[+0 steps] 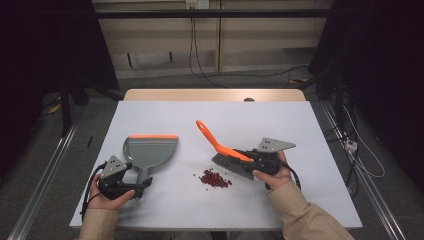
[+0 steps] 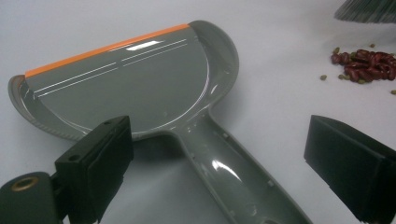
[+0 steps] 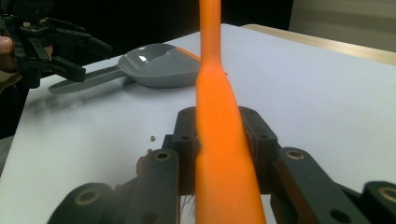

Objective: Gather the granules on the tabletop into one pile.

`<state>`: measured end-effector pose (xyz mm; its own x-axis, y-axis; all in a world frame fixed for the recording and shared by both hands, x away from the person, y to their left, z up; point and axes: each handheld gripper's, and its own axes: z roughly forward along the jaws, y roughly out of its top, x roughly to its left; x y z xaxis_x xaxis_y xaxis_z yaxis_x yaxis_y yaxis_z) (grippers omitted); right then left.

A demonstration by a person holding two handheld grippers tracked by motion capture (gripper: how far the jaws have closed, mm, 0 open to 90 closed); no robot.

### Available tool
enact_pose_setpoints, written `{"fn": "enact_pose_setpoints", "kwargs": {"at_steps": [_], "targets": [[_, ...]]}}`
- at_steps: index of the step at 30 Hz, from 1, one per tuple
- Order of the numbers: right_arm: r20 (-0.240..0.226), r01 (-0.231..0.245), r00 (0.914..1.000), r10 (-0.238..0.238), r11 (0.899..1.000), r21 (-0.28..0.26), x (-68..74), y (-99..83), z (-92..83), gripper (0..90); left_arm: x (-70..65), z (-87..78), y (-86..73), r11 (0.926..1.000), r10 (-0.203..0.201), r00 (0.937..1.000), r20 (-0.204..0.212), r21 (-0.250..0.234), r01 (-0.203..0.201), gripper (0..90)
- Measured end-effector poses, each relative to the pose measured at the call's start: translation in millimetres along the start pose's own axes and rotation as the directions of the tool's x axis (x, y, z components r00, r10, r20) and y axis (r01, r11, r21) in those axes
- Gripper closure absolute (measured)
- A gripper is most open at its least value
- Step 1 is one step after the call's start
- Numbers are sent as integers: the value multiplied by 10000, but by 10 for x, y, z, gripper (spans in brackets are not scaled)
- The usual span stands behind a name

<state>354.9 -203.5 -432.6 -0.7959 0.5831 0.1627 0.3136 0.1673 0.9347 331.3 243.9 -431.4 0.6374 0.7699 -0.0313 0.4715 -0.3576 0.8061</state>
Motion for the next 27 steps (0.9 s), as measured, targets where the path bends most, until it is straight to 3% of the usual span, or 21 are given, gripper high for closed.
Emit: {"fn": "enact_pose_setpoints", "kwargs": {"at_steps": [7, 14, 19, 23, 27], "targets": [[58, 76, 10000, -76, 10000, -21, 12, -1, -9, 711, 29, 28, -50, 9995, -5, 9994, -350, 308, 16, 115], [123, 67, 9999, -66, 10000, -51, 11, -9, -22, 711, 64, 37, -77, 9979, -432, 9979, -483, 451, 454, 118], [150, 112, 9998, -111, 9999, -98, 20, -5, -30, 711, 113, -7, -74, 9970, -613, 9937, -944, 415, 654, 151], [177, 121, 9998, -120, 9999, -103, 21, -5, -25, 711, 104, 49, -30, 9963, -623, 9913, -1159, 512, 686, 300], [213, 145, 9997, -142, 9998, -122, 34, -1, -23, 711, 76, 113, -3, 9940, -394, 9917, -1227, 968, 514, 484]]}}
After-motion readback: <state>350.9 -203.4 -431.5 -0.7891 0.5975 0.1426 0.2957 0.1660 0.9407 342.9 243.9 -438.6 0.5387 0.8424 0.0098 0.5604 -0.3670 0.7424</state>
